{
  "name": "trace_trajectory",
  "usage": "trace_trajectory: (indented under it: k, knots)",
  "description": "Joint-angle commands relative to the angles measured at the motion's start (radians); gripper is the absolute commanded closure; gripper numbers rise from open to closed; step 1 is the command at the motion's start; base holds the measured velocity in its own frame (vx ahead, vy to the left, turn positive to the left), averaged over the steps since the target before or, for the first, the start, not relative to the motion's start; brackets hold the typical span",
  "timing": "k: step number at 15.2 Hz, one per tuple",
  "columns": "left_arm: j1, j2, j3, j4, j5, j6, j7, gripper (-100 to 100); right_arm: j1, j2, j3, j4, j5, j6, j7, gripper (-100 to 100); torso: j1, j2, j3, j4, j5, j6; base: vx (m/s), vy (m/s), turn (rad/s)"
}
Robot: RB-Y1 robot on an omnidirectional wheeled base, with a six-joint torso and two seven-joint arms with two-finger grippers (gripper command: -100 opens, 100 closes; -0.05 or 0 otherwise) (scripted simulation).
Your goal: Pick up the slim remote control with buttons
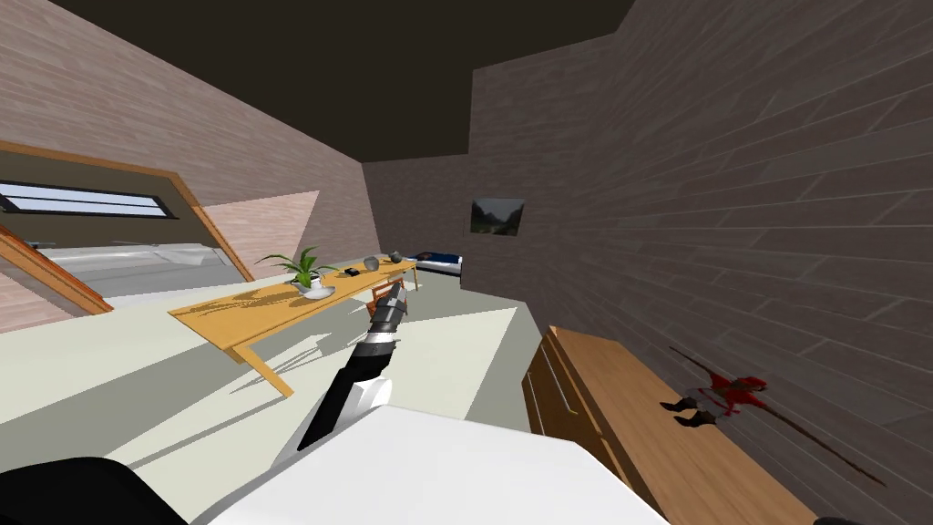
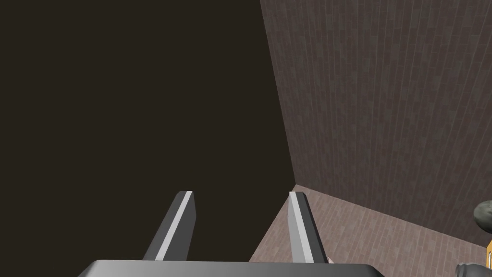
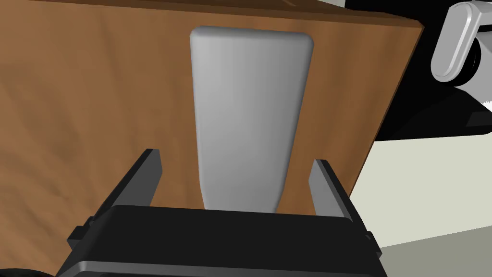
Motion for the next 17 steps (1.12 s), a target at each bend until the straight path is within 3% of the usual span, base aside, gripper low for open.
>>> trace_trajectory:
  k: [1, 5, 7, 8, 12, 15, 17]
  knots:
    - [0.000, 0.000, 0.000, 0.000, 0.000, 0.000, 0.000, 0, 0.000, 0.000, 0.000, 0.000, 0.000, 0.000, 0.000, -100, 0.000, 0.000, 0.000, 0.000, 0.000, 0.000, 0.108, -0.012, 0.081]
    - [0.000, 0.000, 0.000, 0.000, 0.000, 0.000, 0.000, 0, -0.021, 0.090, -0.018, 0.040, 0.028, 0.032, 0.008, -100, -0.003, 0.016, 0.009, 0.003, -0.001, 0.002, -0.021, -0.041, 0.033]
    - [0.000, 0.000, 0.000, 0.000, 0.000, 0.000, 0.000, 0, -0.022, 0.085, -0.015, 0.042, 0.028, 0.025, 0.005, -100, -0.004, 0.020, 0.011, 0.004, -0.001, 0.002, -0.045, -0.040, 0.017]
    - [0.000, 0.000, 0.000, 0.000, 0.000, 0.000, 0.000, 0, -0.022, 0.087, -0.016, 0.041, 0.028, 0.028, 0.006, 100, -0.003, 0.019, 0.011, 0.004, -0.001, 0.002, -0.011, -0.011, 0.001]
    - [0.000, 0.000, 0.000, 0.000, 0.000, 0.000, 0.000, 0, -0.022, 0.088, -0.016, 0.040, 0.028, 0.027, 0.006, 100, -0.004, 0.018, 0.010, 0.004, -0.001, 0.002, 0.000, 0.000, 0.000]
    - [0.000, 0.000, 0.000, 0.000, 0.000, 0.000, 0.000, 0, -0.008, 0.022, -0.002, 0.010, 0.006, 0.008, 0.003, 100, -0.001, 0.016, 0.009, 0.003, 0.000, 0.002, 0.029, 0.040, -0.042]
    - [0.000, 0.000, 0.000, 0.000, 0.000, 0.000, 0.000, 0, -0.008, 0.028, -0.004, 0.015, 0.008, 0.008, 0.004, 100, 0.001, 0.014, 0.008, 0.003, 0.001, 0.002, 0.029, 0.039, -0.018]
